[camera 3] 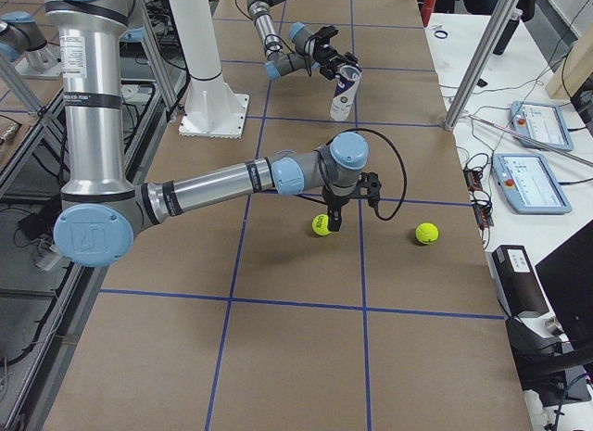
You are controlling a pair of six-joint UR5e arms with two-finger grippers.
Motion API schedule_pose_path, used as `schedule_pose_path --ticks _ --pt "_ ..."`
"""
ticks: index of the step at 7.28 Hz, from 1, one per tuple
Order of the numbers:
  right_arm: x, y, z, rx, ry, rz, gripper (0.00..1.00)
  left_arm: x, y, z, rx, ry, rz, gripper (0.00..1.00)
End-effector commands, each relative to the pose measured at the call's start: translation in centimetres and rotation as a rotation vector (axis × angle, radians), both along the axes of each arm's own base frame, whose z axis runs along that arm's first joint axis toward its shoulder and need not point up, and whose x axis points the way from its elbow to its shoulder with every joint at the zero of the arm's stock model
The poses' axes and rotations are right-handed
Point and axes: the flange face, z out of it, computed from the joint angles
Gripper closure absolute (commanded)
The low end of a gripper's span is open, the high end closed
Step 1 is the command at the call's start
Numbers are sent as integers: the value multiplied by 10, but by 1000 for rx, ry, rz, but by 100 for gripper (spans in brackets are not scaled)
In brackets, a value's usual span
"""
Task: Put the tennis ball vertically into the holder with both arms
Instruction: 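Grasp the nearer tennis ball with the right gripper while left holds can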
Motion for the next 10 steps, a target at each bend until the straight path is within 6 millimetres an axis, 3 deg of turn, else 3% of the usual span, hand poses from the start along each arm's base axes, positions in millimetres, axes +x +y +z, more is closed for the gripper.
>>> schedule_pose_path --ticks 1,2,3,5,6,9,10 --pt "-43 19 17 46 91 -41 1 0 -1 3 -3 10 -12 26" --pt "-74 25 16 29 121 -15 1 0 -1 4 -3 9 -11 26" --pt "-94 29 30 41 154 1 1 -1 -2 4 -3 9 -14 26" --pt "-116 31 46 40 134 24 1 -1 -2 4 -3 8 -14 26" --pt "-137 33 45 40 168 48 1 1 -1 5 -3 5 -12 26" --pt "-154 26 83 89 123 58 3 1 -1 5 -2 4 -12 26" --pt "-162 22 74 73 111 79 6 0 -2 5 -2 4 -14 26"
